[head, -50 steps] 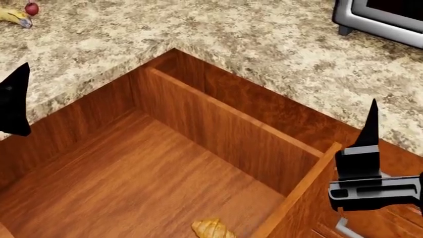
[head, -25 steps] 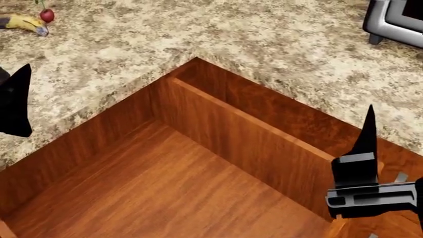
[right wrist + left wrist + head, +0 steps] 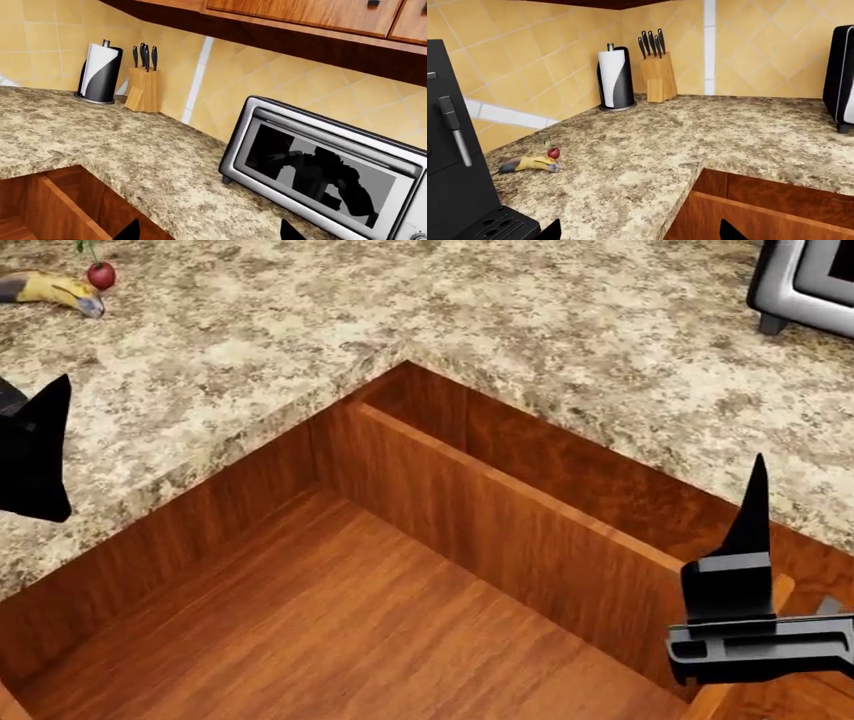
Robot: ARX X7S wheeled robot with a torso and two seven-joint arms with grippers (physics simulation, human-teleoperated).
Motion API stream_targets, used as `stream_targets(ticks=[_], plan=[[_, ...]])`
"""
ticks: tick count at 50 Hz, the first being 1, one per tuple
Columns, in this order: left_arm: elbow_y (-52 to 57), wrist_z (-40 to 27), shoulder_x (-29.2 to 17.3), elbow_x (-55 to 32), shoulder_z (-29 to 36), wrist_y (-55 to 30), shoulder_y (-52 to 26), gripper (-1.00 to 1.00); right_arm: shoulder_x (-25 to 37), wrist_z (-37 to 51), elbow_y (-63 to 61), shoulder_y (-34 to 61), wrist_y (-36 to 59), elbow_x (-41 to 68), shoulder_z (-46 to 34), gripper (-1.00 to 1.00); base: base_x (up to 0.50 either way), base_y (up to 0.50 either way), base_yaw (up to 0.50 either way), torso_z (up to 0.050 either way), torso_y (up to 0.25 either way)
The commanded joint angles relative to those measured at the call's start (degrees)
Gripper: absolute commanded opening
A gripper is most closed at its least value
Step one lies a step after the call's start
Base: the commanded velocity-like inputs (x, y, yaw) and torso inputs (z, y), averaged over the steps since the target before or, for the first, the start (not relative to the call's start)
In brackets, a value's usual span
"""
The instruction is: Close the right drawer.
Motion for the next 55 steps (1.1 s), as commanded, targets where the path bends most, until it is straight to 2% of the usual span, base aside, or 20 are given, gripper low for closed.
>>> stream_targets(ticks=[1,29,39,43,49,51,55], plan=[[0.01,-0.12,0.01,0.02,0.43,0.35,0.27,1.00,0.27,-0.14,-0.22,-1.44,-0.31,-0.01,0.94,1.00,0.06,-0.08,0.00,0.000,0.000],[-0.06,-0.25,-0.39,-0.51,0.56,1.05,0.78,1.00,-0.51,-1.96,-0.16,-1.57,-0.41,-2.67,-0.05,1.00,0.07,-0.09,0.00,0.000,0.000],[-0.25,-0.31,-0.30,-0.58,0.87,1.29,0.72,1.00,-0.68,-2.77,-1.18,-5.22,-1.49,-2.92,3.59,1.00,0.00,0.00,0.00,0.000,0.000],[-0.29,-0.08,-0.34,-0.54,0.92,1.65,1.04,1.00,-2.66,-7.12,-4.66,-17.87,-1.31,-4.02,16.09,1.00,0.00,0.00,0.00,0.000,0.000],[-0.25,-0.09,-0.40,-0.77,0.72,1.89,0.98,1.00,-10.14,-22.46,-9.20,-36.50,1.06,-8.70,36.55,1.00,0.00,0.00,0.00,0.000,0.000],[-0.26,0.11,-0.48,-0.70,0.88,2.02,1.12,1.00,-7.91,-27.50,-9.35,-47.49,-8.25,-12.95,39.36,1.00,0.00,0.00,0.00,0.000,0.000],[-0.31,-0.11,-0.24,-0.72,1.23,1.93,0.72,1.00,-2.81,-30.69,-9.35,-80.08,-33.56,-23.95,43.70,1.00,0.00,0.00,0.00,0.000,0.000]])
